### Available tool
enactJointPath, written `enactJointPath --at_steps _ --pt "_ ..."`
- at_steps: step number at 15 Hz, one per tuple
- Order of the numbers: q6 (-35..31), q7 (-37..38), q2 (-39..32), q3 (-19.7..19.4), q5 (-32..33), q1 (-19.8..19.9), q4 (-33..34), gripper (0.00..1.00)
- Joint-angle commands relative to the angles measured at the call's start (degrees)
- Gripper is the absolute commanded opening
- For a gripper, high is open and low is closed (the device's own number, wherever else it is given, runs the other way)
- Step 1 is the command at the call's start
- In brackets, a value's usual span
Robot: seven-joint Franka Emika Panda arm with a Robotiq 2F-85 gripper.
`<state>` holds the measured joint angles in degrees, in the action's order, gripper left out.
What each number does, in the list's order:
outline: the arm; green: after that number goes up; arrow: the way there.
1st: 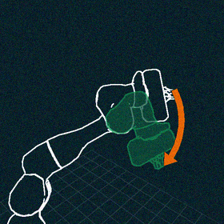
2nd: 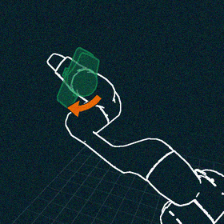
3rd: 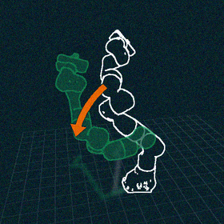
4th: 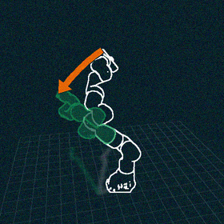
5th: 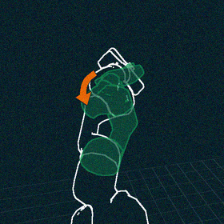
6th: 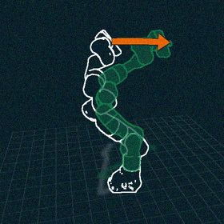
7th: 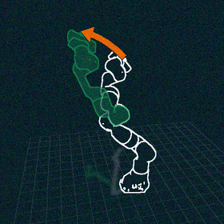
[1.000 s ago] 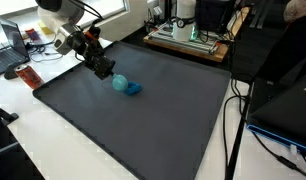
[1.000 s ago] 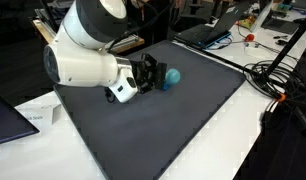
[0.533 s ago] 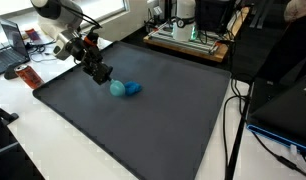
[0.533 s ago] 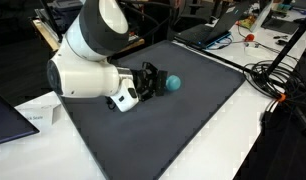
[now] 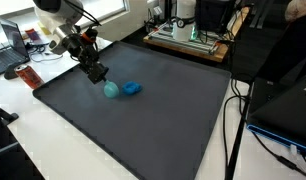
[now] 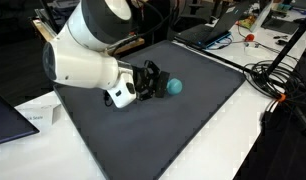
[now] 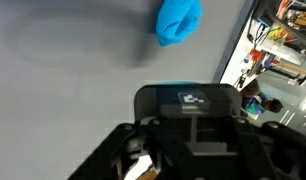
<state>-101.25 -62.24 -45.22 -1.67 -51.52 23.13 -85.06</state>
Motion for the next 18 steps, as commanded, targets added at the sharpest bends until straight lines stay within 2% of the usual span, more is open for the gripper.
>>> enactJointPath --at_steps 1,6,11,15,18 --pt "-6.6 1.5 8.1 -1.2 -1.4 -2.2 -10.6 0.22" --pt "-17.4 2.1 16.3 -0.5 -4.0 -5.0 -22.7 0.22" --pt "-29.8 3.6 24.5 -0.1 -8.5 -9.9 -32.3 0.22" --pt "-40.2 8.3 29.9 0.4 -8.9 -14.7 -37.4 0.22" --pt "-47.3 14.9 32.8 0.7 -5.8 -18.2 -39.9 0.22"
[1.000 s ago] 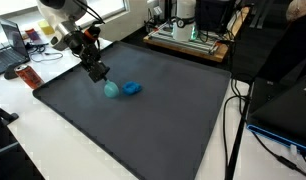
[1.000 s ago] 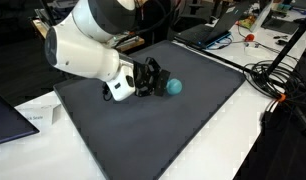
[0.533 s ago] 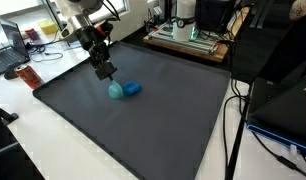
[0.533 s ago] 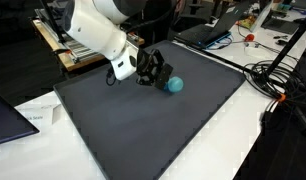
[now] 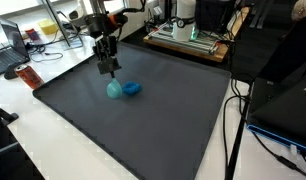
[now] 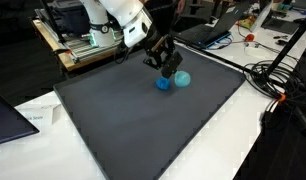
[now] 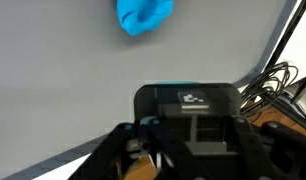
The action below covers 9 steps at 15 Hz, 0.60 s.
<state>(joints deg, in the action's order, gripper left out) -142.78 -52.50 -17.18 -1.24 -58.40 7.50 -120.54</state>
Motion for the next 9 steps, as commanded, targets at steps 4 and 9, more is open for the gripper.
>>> enactJointPath --at_steps 4,9 --pt "-11.0 20.1 9.2 -1.7 12.6 -7.6 -7.6 0.22" --pt "-3.6 39.1 17.0 -1.1 33.6 -6.5 -8.6 0.22"
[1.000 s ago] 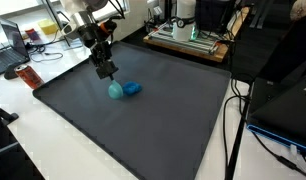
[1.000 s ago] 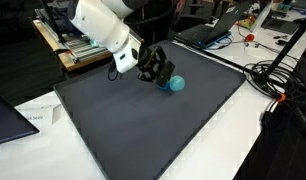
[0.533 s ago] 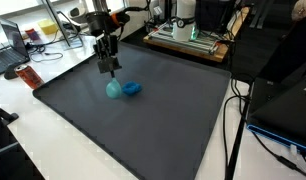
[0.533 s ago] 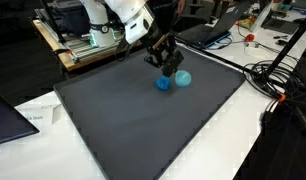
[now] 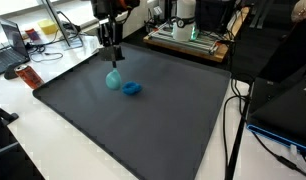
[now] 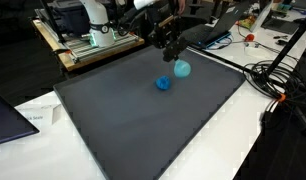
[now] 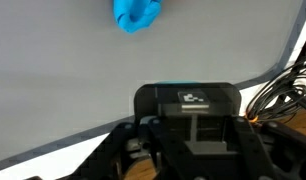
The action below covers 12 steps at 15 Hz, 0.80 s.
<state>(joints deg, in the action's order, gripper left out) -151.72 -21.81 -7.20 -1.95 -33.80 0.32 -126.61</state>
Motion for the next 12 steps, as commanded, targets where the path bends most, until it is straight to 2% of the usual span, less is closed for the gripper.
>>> enactJointPath --at_steps 1,3,5,7,8,9,12 --pt "7.6 10.7 8.7 -0.3 11.4 1.0 -2.1 0.22" --pt "14.0 14.0 12.2 -0.6 15.2 1.5 -1.0 0.22" --pt "20.6 14.7 14.9 -1.0 16.3 1.8 0.7 0.22" --pt "27.3 11.6 16.6 -2.0 14.7 1.8 2.8 0.22" --pt "28.6 7.3 17.2 -3.0 11.7 1.4 3.3 0.22" --pt "25.0 11.4 15.8 -1.9 14.0 1.3 2.2 0.47" --pt "27.4 9.0 17.1 -2.8 13.5 1.3 2.9 0.47"
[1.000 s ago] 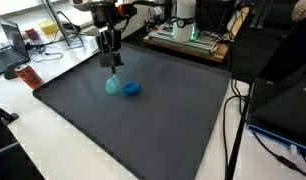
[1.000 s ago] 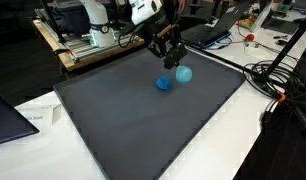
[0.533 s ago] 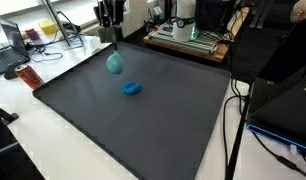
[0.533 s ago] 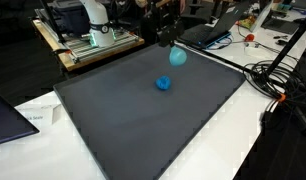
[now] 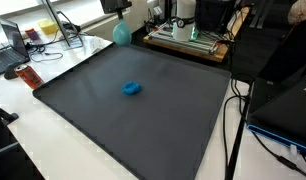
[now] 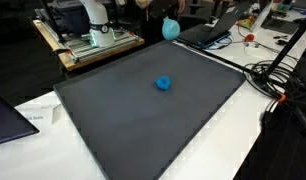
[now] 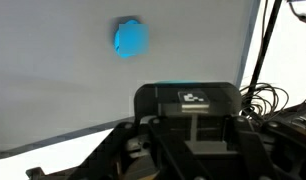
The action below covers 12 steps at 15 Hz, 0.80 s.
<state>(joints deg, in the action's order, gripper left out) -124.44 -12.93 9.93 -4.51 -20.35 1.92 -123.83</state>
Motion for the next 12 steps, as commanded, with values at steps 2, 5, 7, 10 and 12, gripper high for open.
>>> enactJointPath --at_steps 2,5,7,10,12 --pt "0.1 -0.1 -0.2 -0.2 0.1 -0.3 0.1 0.47" --pt "0.1 -0.1 -0.2 -0.2 0.1 -0.3 0.1 0.47" --pt "0.1 -0.2 -0.2 -0.2 0.1 -0.3 0.1 0.22" --pt "-6.0 2.9 -2.0 1.2 1.5 -0.7 -0.4 0.22" --pt "-8.8 3.8 -4.2 1.9 2.3 -1.1 -0.6 0.22"
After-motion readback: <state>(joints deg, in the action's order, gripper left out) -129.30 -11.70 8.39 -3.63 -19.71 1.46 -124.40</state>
